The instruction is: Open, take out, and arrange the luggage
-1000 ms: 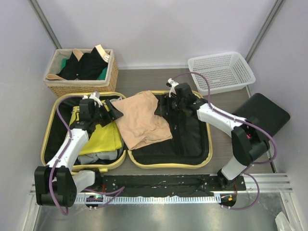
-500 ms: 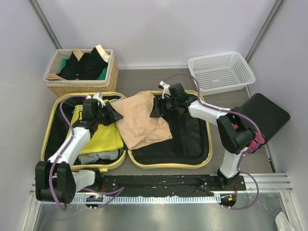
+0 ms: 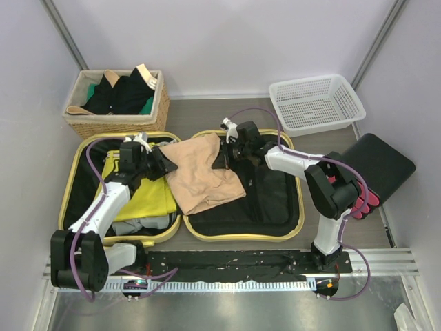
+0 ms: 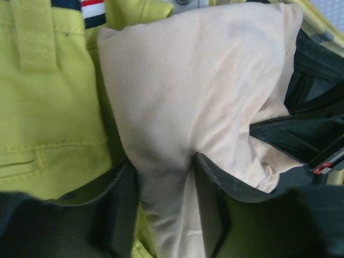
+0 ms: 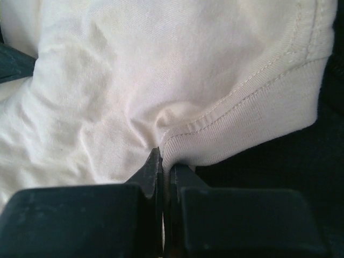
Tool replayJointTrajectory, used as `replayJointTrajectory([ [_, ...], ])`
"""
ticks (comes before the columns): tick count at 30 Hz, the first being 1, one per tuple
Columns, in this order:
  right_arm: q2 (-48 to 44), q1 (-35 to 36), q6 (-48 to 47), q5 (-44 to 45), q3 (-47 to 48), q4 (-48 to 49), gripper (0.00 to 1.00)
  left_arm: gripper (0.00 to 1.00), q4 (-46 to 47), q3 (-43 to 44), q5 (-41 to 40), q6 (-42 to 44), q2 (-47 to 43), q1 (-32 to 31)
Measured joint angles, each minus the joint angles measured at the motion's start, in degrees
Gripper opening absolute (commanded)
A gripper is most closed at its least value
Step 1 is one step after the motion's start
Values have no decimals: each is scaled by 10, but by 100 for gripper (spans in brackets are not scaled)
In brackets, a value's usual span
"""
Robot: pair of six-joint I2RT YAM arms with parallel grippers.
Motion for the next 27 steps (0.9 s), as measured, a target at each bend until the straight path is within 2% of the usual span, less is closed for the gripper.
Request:
replayJointTrajectory([
  [1,0,0,2,2,0,0,1,63,0,0,0,1,0,-1],
  [2,0,0,3,3,1,-2,1,76,0,0,0,2,0,-2],
  [5,-3,-4,3,19,7,-22,1,95,-6,7,2,6,-1,-9],
  [6,-5,-6,2,22,10,-29,1,98,-13,13,3,9,-2,-11],
  [10,-23,-28,-14,54,43,-102,1,100,-61,50,-10,31,-14,-16],
  [20,-10,-135,-109,199,204,-296,1,100,-164,184,-66,111,-23,-16],
  [27,28,-143,-139,311,293,-392,1,100,-192,244,-82,143,7,-14],
])
